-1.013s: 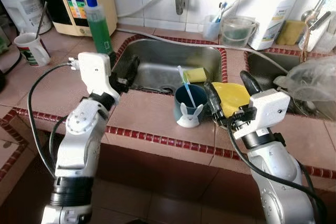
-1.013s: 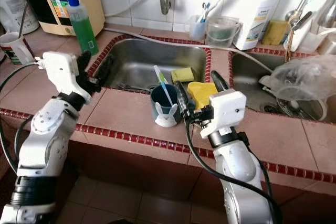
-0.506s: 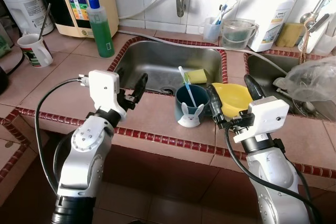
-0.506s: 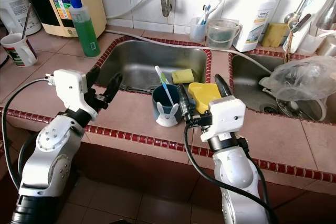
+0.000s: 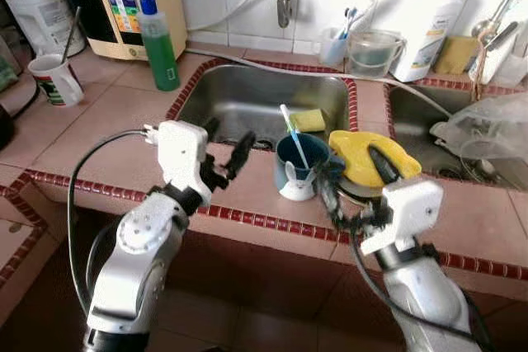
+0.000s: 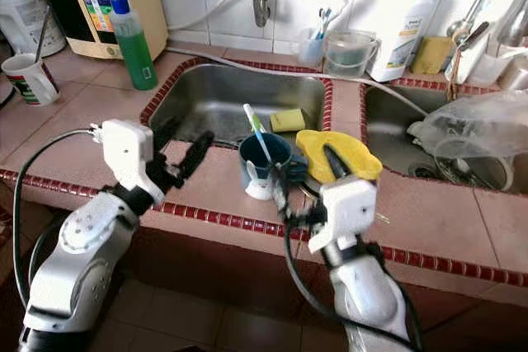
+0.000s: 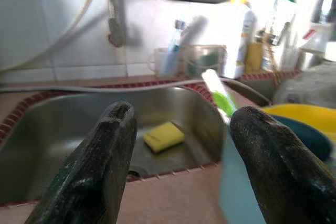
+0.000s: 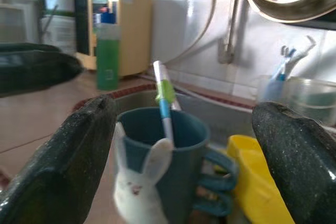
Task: Kitchen organization
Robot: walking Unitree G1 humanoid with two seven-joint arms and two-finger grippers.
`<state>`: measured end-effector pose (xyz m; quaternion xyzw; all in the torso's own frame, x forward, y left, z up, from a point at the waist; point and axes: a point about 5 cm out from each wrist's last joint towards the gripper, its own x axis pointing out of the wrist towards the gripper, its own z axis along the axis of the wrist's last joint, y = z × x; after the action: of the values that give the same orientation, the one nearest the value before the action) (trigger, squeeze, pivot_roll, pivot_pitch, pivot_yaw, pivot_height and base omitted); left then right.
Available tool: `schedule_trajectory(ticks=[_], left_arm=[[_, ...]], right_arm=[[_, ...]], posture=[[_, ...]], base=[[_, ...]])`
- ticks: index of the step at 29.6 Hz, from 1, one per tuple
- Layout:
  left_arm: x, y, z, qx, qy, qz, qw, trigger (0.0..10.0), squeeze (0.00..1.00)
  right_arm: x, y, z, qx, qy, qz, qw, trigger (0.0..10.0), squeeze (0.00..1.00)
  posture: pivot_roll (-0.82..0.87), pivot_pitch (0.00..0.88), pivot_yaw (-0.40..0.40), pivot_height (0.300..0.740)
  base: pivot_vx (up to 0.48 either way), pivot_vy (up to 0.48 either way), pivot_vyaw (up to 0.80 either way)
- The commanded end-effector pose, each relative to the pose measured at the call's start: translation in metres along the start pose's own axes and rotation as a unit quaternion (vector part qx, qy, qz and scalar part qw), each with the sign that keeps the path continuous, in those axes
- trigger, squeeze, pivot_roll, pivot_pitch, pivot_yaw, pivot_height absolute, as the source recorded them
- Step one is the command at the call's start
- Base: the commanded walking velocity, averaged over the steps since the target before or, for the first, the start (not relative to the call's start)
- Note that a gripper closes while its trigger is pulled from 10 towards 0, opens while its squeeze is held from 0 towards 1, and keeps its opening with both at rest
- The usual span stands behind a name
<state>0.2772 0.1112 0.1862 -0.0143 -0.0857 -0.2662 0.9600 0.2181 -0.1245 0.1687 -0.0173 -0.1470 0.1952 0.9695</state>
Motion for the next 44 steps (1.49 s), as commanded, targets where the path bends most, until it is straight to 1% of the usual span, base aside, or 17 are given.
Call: schedule_trajectory(ticks=[1,3,6,10,13,18,19,20,24,25,29,34,35,40,44], left_arm=[[-0.002,-0.004,0.004,0.004,-0.002,-0.017,1.000,10.0,0.00],[-0.002,-0.006,0.005,-0.005,0.002,-0.024,1.000,10.0,0.00],[0.000,-0.009,0.008,-0.003,0.003,-0.033,0.999,10.0,0.00],[0.004,-0.014,0.012,-0.011,0.006,-0.042,0.999,10.0,0.00],[0.012,-0.021,0.011,-0.019,0.018,-0.048,0.999,10.0,0.00],[0.020,-0.028,0.009,-0.030,0.026,-0.051,0.998,10.0,0.00],[0.025,-0.032,0.007,-0.038,0.035,-0.053,0.997,10.0,0.00],[0.025,-0.032,0.007,-0.038,0.035,-0.053,0.997,10.0,0.00],[0.037,-0.038,0.003,-0.030,0.047,-0.056,0.997,10.0,0.00],[0.041,-0.038,0.002,-0.034,0.053,-0.052,0.997,10.0,0.00],[0.048,-0.038,-0.001,-0.043,0.067,-0.049,0.996,10.0,0.00],[0.058,-0.039,-0.003,-0.039,0.080,-0.040,0.995,10.0,0.00],[0.058,-0.039,-0.003,-0.039,0.080,-0.040,0.995,10.0,0.00],[0.067,-0.033,-0.001,-0.040,0.088,-0.028,0.995,10.0,0.00],[0.070,-0.030,0.000,-0.037,0.089,-0.019,0.995,10.0,0.00]], right_arm=[[-0.002,0.003,0.006,0.005,-0.005,0.014,1.000,10.0,0.00],[-0.004,0.004,0.007,0.005,-0.003,0.020,1.000,10.0,0.00],[-0.005,0.006,0.008,0.003,-0.001,0.024,1.000,10.0,0.00],[-0.006,0.007,0.009,0.004,0.002,0.021,1.000,10.0,0.00],[-0.006,0.009,0.009,0.007,0.003,0.018,1.000,10.0,0.00],[-0.006,0.010,0.010,0.007,0.002,0.015,1.000,10.0,0.00],[-0.006,0.011,0.010,0.007,0.002,0.015,1.000,10.0,0.00],[-0.006,0.011,0.010,0.007,0.002,0.015,1.000,10.0,0.00],[-0.007,0.013,0.012,0.012,0.002,0.016,1.000,10.0,0.00],[-0.008,0.014,0.012,0.015,0.002,0.020,1.000,10.0,0.00],[-0.011,0.017,0.012,0.016,0.004,0.025,1.000,10.0,0.00],[-0.013,0.018,0.013,0.016,0.007,0.027,0.999,10.0,0.00],[-0.013,0.018,0.013,0.016,0.007,0.027,0.999,10.0,0.00],[-0.015,0.020,0.013,0.016,0.009,0.027,0.999,10.0,0.00],[-0.015,0.020,0.014,0.015,0.010,0.028,0.999,10.0,0.00]], posture=[[-0.18,0.053,0.052,0.711],[-0.18,0.057,0.059,0.711],[-0.18,0.061,0.063,0.711],[-0.19,0.063,0.070,0.711],[-0.20,0.062,0.075,0.711],[-0.20,0.059,0.080,0.711],[-0.21,0.058,0.081,0.711],[-0.21,0.058,0.081,0.711],[-0.22,0.059,0.084,0.711],[-0.22,0.060,0.085,0.711],[-0.23,0.062,0.086,0.711],[-0.24,0.063,0.089,0.711],[-0.24,0.063,0.089,0.711],[-0.25,0.065,0.089,0.711],[-0.25,0.066,0.089,0.711]], base=[[0.000,0.000,0.00],[0.000,0.000,0.00],[0.000,0.000,0.00],[0.000,0.000,0.00],[0.000,0.000,0.00],[0.000,0.000,0.00],[0.000,0.000,0.00],[0.000,0.000,0.00],[0.000,0.000,0.00],[0.000,0.000,0.00],[0.000,0.000,0.00],[0.000,0.000,0.00],[0.000,0.000,0.00],[0.000,0.000,0.00],[0.000,0.000,0.00]])
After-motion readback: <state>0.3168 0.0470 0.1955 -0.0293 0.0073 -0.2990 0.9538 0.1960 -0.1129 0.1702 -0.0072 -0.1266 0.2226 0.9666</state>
